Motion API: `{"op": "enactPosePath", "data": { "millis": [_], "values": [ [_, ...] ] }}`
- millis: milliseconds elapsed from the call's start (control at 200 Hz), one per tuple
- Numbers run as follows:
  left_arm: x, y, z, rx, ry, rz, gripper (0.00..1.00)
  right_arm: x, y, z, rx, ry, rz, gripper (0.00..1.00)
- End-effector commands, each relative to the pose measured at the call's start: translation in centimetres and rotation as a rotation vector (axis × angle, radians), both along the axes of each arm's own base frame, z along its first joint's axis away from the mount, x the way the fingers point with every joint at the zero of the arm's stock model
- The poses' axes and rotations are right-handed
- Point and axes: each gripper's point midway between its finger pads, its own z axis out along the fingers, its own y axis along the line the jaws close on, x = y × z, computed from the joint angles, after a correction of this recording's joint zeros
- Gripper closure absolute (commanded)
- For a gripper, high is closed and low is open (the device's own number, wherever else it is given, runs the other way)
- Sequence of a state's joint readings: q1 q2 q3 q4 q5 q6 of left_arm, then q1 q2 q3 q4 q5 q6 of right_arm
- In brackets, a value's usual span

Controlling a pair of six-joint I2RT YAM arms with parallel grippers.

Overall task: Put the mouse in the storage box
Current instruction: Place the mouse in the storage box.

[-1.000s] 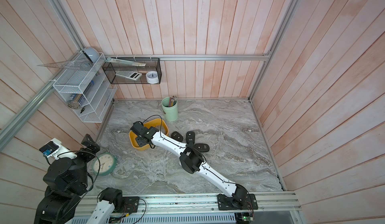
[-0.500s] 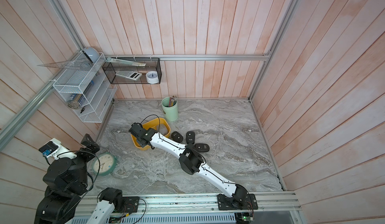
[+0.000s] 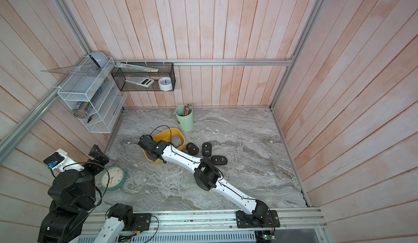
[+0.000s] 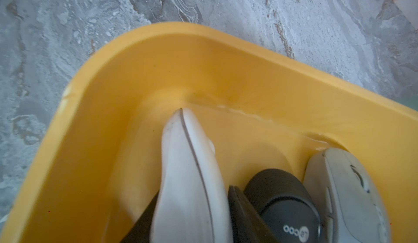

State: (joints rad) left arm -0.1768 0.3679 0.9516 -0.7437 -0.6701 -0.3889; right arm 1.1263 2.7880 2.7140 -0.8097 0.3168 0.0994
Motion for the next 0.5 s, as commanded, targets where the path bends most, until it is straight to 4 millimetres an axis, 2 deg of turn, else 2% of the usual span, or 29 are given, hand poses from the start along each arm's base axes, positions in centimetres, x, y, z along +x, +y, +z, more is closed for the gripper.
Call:
{"op": "enactPosePath", "data": {
  "millis": [0,60,155,495],
  "values": [
    [0.5,0.0,-0.4,0.006,0.018,0.008,0.0,-1.6,0.7,3.3,0.037,0.001,0.033,0.52],
    [0.6,0.0,-0.4,0.006,0.02,0.005,0.0,-1.9,0.8,3.6,0.047,0.009,0.033,0.46],
    [0.6,0.0,-0.5,0.006,0.022,0.007,0.0,-2.3,1.0,4.0,0.066,0.029,0.032,0.43],
    [0.7,0.0,-0.6,0.009,0.029,0.005,0.0,-3.6,0.9,4.6,0.104,0.107,0.02,0.43]
  ]
}}
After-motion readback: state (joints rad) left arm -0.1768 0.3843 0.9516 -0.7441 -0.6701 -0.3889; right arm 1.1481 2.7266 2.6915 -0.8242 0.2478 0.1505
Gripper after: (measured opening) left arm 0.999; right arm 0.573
